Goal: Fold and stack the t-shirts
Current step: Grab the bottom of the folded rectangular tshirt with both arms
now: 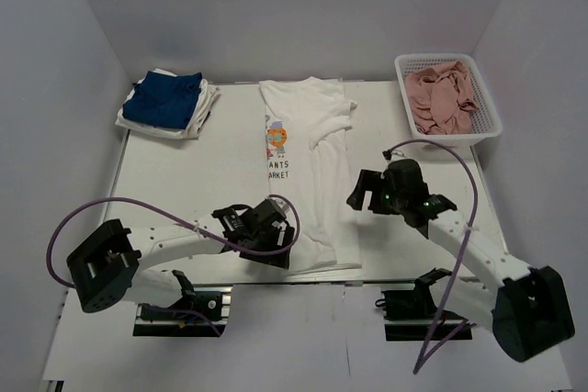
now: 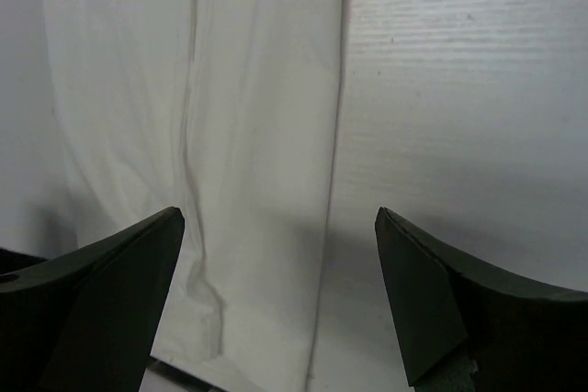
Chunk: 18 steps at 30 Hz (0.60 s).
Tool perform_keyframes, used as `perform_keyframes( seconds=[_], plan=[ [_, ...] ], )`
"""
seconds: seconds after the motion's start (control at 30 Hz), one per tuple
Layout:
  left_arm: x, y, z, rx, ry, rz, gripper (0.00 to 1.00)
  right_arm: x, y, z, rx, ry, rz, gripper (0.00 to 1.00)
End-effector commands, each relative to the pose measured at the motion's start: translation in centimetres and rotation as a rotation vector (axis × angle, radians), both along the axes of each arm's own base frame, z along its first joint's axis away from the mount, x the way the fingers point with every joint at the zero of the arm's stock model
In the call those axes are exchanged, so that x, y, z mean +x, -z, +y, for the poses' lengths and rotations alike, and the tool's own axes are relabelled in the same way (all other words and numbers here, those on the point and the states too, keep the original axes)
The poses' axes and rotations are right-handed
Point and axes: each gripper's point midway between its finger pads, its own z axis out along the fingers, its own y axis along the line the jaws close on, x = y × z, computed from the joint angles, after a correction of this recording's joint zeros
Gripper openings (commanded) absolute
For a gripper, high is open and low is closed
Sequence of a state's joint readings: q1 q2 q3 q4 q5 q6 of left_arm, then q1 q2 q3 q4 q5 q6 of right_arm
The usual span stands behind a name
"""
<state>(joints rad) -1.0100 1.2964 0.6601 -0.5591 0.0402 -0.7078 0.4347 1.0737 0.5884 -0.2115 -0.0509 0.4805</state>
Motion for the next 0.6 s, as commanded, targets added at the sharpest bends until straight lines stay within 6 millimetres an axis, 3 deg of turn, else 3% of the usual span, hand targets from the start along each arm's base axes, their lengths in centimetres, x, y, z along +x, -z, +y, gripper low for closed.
perform_keyframes(
  seconds=[0.0,0.13,0.23,0.47,0.57],
  plan=[
    [-0.2,-0.8,-2.3,-0.098,0.024,0.021,0.87,-2.7,-1.3,0.5,0.071,-0.009,0.008,0.9],
    [-1.0,0.1,-2.4,-0.095,0.05,0.065,0.8,-8.2,2.6,-0.2,0.044,-0.074,0.194,0.9],
    [-1.6,1.1,-2.0,-0.062,0.056,0.111,0.7,-10.9,3.8,-0.2,0.057,-0.117,0.277,0.9],
    [-2.9,2.5,-1.6,-0.052,0.045,0.183,0.4,-14.4,6.2,-0.4,0.07,-0.15,0.386,0.9],
    [-2.9,2.4,-1.7,-0.064,0.029,0.184,0.23,-14.8,6.9,-0.1,0.096,-0.154,0.398,0.84]
  ],
)
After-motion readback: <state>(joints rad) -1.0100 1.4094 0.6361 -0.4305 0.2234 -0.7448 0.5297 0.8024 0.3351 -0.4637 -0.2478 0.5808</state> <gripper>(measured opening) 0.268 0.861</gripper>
